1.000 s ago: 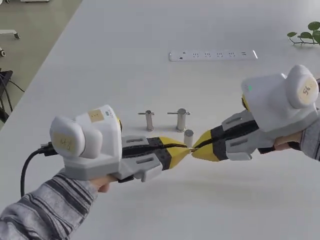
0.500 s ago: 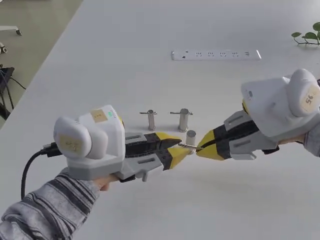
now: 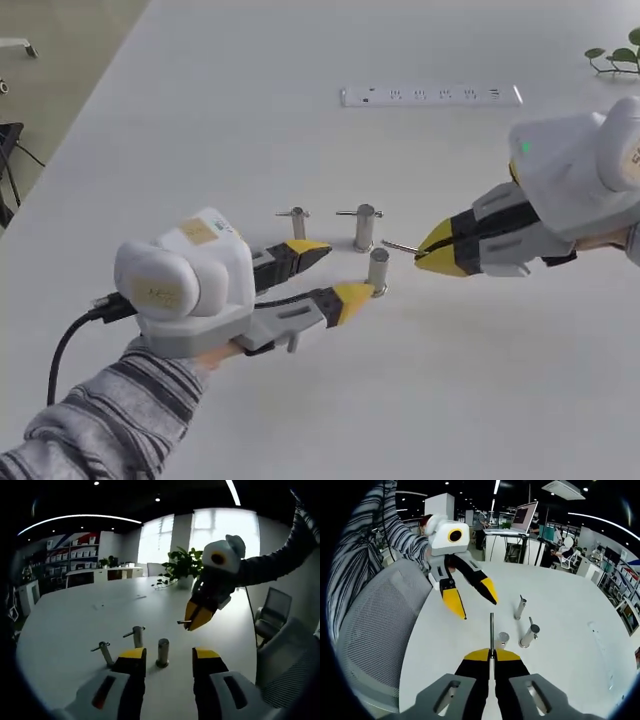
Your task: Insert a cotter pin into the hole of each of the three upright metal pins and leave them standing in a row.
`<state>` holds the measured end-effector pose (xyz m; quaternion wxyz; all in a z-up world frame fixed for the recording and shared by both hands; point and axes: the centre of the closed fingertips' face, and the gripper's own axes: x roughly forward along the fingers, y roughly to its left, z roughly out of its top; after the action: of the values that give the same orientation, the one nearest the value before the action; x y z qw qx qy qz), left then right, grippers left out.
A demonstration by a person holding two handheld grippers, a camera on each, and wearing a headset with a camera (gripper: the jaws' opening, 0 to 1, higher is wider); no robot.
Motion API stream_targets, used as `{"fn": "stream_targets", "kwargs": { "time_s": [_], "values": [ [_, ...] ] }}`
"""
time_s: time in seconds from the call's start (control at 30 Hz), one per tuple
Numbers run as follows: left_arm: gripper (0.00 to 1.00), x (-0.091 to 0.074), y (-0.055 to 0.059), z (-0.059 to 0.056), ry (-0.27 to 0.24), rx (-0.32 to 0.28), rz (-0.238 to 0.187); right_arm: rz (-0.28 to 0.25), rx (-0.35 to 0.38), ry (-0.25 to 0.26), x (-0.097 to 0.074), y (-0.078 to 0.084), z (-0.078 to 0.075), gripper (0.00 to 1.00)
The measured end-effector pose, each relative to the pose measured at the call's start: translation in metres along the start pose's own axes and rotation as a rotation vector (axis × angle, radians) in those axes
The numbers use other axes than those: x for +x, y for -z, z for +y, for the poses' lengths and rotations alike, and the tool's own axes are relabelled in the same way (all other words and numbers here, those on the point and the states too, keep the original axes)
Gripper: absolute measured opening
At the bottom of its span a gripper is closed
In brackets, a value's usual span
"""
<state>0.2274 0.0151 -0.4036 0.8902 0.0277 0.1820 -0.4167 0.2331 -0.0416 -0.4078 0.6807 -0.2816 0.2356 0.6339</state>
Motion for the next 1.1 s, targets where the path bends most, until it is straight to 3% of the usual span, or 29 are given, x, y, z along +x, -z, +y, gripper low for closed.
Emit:
{"fn": "stream_targets", "kwargs": {
  "time_s": [0.3, 0.53, 0.73, 1.1],
  "values": [
    [0.35, 0.022, 0.014, 0.009, -0.078, 0.033, 0.054, 0.069, -0.024, 0.008, 0.004, 0.022, -0.009, 0.0],
    [0.32, 0.037, 0.021, 0.015, -0.116, 0.022, 0.072, 0.111, -0.04, 0.003, 0.01, 0.035, -0.015, 0.0],
    [0.29, 0.045, 0.029, 0.013, -0.111, 0.026, 0.093, 0.117, -0.027, -0.006, 0.017, 0.043, -0.023, 0.0],
    [0.23, 0.058, 0.039, 0.013, -0.12, 0.022, 0.126, 0.13, -0.039, -0.025, 0.024, 0.046, -0.019, 0.0]
  ]
}}
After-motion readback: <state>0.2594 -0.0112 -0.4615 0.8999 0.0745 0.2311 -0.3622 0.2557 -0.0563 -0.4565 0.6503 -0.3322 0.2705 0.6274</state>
